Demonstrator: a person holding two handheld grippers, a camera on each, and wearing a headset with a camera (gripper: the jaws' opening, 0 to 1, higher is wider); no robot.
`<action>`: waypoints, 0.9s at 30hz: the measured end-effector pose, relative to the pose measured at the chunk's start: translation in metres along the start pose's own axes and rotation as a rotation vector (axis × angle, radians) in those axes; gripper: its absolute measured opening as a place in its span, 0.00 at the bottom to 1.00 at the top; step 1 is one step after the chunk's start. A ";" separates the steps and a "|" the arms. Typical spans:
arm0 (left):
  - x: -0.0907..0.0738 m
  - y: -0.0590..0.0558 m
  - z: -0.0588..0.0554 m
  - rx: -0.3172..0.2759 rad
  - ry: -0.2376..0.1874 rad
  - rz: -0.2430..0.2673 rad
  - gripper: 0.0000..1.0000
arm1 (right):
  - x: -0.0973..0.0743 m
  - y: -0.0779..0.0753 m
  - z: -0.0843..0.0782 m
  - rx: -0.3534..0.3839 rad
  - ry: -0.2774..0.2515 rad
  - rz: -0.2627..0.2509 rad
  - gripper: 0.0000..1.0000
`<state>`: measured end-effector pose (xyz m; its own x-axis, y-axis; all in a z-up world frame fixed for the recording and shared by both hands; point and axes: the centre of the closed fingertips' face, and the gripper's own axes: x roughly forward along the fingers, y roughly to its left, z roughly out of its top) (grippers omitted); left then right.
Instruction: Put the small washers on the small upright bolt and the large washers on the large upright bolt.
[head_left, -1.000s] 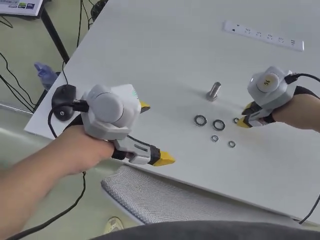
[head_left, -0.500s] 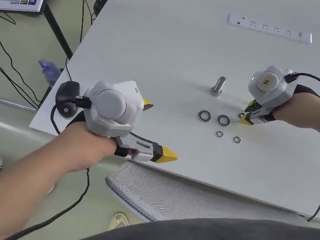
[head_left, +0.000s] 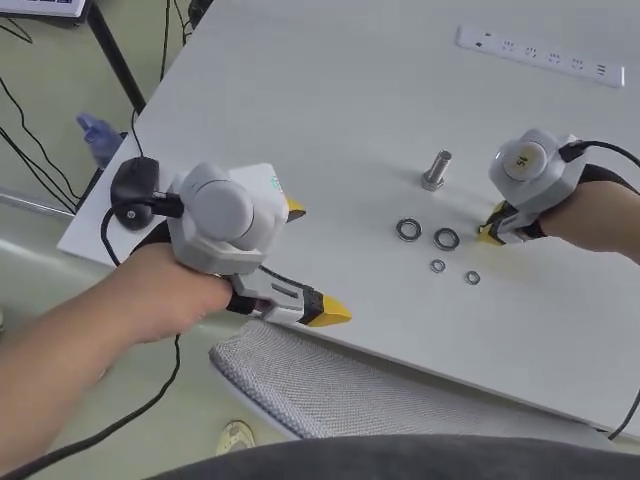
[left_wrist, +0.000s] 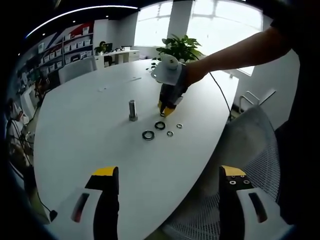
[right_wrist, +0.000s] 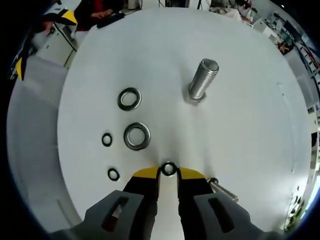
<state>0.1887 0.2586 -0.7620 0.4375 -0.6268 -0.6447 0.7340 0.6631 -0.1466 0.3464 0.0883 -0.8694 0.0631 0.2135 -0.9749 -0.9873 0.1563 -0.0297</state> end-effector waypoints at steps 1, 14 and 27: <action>0.000 0.000 0.000 0.000 -0.002 0.000 0.82 | 0.000 0.000 0.000 0.002 0.001 0.000 0.15; -0.001 0.000 -0.003 -0.001 0.004 0.001 0.80 | 0.001 0.000 -0.001 0.021 0.012 -0.006 0.13; 0.002 0.002 0.000 0.000 0.001 -0.005 0.80 | -0.024 -0.003 -0.015 0.058 0.000 -0.004 0.13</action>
<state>0.1910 0.2588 -0.7635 0.4329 -0.6300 -0.6448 0.7364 0.6597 -0.1502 0.3453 0.0683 -0.8488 0.0674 0.2125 -0.9748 -0.9769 0.2128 -0.0211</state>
